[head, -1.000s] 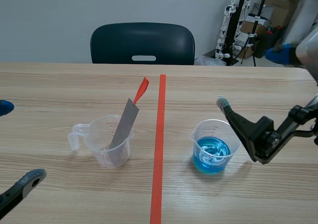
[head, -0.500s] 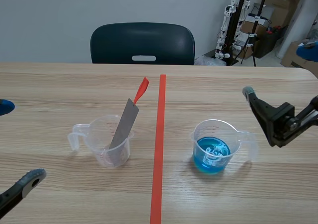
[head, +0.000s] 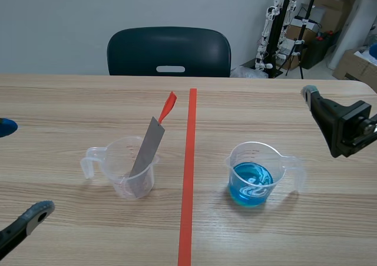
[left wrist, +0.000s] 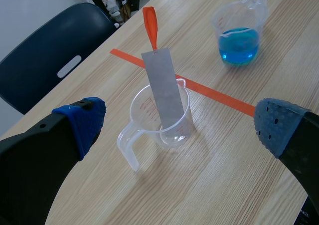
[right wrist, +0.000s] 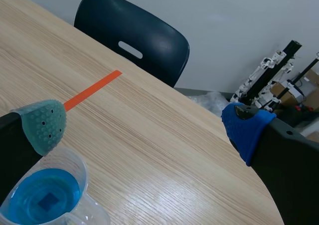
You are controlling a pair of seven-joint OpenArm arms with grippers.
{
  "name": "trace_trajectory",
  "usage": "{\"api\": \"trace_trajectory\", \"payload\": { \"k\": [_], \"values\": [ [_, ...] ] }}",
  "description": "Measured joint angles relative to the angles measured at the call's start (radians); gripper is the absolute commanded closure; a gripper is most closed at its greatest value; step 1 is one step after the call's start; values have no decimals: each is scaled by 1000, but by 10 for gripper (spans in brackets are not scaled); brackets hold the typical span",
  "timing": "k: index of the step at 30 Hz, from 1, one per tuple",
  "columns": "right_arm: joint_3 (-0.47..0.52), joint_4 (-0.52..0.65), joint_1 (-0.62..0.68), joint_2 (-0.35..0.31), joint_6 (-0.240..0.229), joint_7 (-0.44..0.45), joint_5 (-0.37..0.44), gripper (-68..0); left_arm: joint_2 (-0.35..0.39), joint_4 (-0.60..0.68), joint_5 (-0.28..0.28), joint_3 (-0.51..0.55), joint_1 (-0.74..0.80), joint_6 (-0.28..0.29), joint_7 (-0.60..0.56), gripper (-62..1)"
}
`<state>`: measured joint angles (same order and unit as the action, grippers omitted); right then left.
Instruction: Do the redox reaction experiment. return to the home posture
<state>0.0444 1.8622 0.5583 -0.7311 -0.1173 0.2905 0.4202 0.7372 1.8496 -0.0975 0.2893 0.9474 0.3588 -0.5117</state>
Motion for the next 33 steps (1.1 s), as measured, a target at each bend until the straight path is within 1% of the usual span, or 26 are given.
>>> {"api": "trace_trajectory", "payload": {
  "k": [5, 12, 33],
  "values": [
    [0, -2, 0, 0, 0, -2, -2, -679, 0, 0, 0, 0, 0, 0, 0, -623],
    [0, -2, 0, 0, -48, -5, -38, -679, 0, 0, 0, 0, 0, 0, 0, -623],
    [0, -2, 0, 0, -44, -8, -38, -679, 0, 0, 0, 0, 0, 0, 0, -623]
  ]
}}
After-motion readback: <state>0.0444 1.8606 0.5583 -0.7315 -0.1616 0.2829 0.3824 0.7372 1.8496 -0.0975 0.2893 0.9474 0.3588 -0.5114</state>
